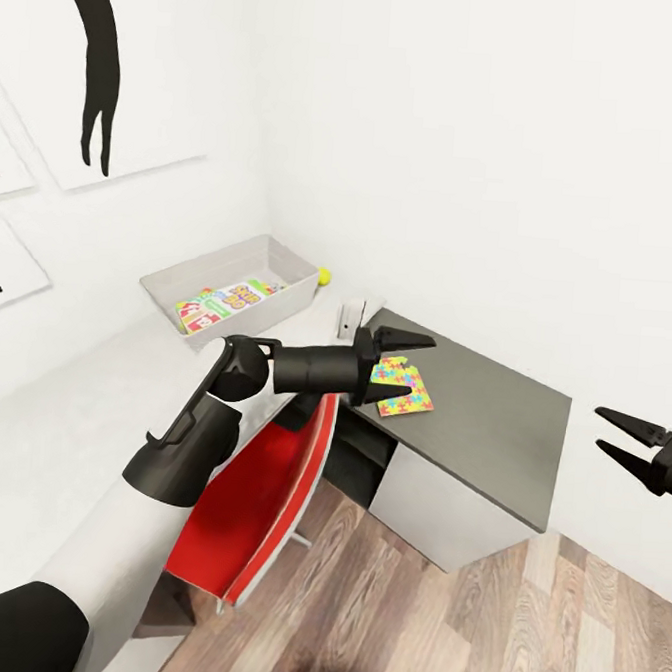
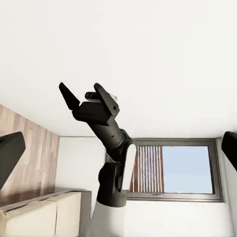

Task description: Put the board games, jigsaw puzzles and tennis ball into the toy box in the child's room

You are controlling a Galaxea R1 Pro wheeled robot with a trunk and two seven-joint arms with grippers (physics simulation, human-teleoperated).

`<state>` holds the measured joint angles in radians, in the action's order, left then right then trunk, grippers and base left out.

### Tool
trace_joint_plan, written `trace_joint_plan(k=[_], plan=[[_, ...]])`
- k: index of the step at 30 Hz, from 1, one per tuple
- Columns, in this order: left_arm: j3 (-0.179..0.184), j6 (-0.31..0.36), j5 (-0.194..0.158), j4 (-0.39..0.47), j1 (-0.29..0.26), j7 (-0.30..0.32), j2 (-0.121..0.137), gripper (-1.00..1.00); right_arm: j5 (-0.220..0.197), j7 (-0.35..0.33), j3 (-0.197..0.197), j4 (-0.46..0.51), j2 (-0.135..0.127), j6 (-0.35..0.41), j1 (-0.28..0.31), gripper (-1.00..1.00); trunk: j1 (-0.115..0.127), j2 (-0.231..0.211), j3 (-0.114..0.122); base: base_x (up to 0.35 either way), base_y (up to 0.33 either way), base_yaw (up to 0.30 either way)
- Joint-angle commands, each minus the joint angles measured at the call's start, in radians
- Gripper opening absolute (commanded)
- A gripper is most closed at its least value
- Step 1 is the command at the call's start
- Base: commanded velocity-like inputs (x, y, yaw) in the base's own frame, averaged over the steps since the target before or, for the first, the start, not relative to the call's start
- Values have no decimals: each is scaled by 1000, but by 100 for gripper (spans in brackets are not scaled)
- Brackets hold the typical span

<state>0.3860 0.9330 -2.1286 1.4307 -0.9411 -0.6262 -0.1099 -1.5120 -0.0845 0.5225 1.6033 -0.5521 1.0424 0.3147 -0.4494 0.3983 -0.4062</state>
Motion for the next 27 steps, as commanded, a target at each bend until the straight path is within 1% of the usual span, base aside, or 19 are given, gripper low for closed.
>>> trace_joint_plan(k=[1,2,3,4,5,6,8,9,10,11,13,16,18,20,21,23,25,26,27], plan=[[0,3,-10,0,-1,-10,17,100,9,-30,22,0,-7,5,-22,100,-1,2,0,0,0,-199],[1,4,-10,0,-1,-10,37,100,9,-59,46,0,-12,5,-46,100,-1,2,1,0,0,-199],[1,5,-10,0,-1,-10,46,100,10,-74,58,0,-14,5,-58,100,-1,2,2,0,0,-199],[0,8,-11,0,-1,-10,66,100,13,-104,87,0,-17,5,-85,100,-1,2,4,0,0,-199],[0,10,-11,0,-1,-10,75,100,15,-119,101,0,-18,5,-100,100,-1,2,5,0,0,-199],[-1,17,-10,0,-1,-10,93,100,18,-142,131,-1,-19,5,-133,100,-1,2,6,0,0,-199],[-2,26,-10,0,-1,-11,112,100,20,-158,162,-1,-19,5,-170,100,-1,2,9,0,0,-198],[-3,37,-10,0,-1,-11,134,100,22,-168,192,-1,-20,5,-210,100,-1,2,10,0,0,-198],[-3,41,-10,0,-1,-11,144,100,22,-172,206,-2,-19,5,-230,100,-1,2,12,0,0,-198],[-3,48,-11,0,-1,-12,166,100,23,-178,235,-2,-18,5,-270,100,-1,2,13,0,0,-198],[-1,54,-12,0,-1,-12,194,100,25,-182,275,-5,-14,5,-325,100,-1,2,16,0,0,-198],[3,59,-13,0,-1,-13,224,100,40,-186,326,-11,-2,5,-395,100,-1,2,20,0,0,-198],[5,62,-12,0,-1,-16,234,100,78,-186,347,-15,13,5,-422,100,-1,2,22,0,0,-198],[6,66,-10,0,-1,-19,243,100,173,-187,381,-21,38,5,-442,100,-1,2,25,0,0,-197],[6,68,-9,0,-1,-19,246,100,201,-188,394,-22,46,5,-445,100,-1,2,26,0,0,-196],[6,79,-8,0,-1,-20,270,100,321,-189,450,-25,85,5,-452,100,-1,2,29,0,0,-193],[4,87,-8,0,-1,-21,294,100,426,-190,500,-26,125,5,-455,100,-1,2,32,0,0,-187],[3,88,-8,0,-1,-21,298,100,448,-190,509,-27,133,5,-456,100,-1,2,33,0,0,-185],[2,90,-8,0,-1,-21,304,100,484,-190,523,-27,145,5,-456,100,-1,2,34,0,0,-184]])
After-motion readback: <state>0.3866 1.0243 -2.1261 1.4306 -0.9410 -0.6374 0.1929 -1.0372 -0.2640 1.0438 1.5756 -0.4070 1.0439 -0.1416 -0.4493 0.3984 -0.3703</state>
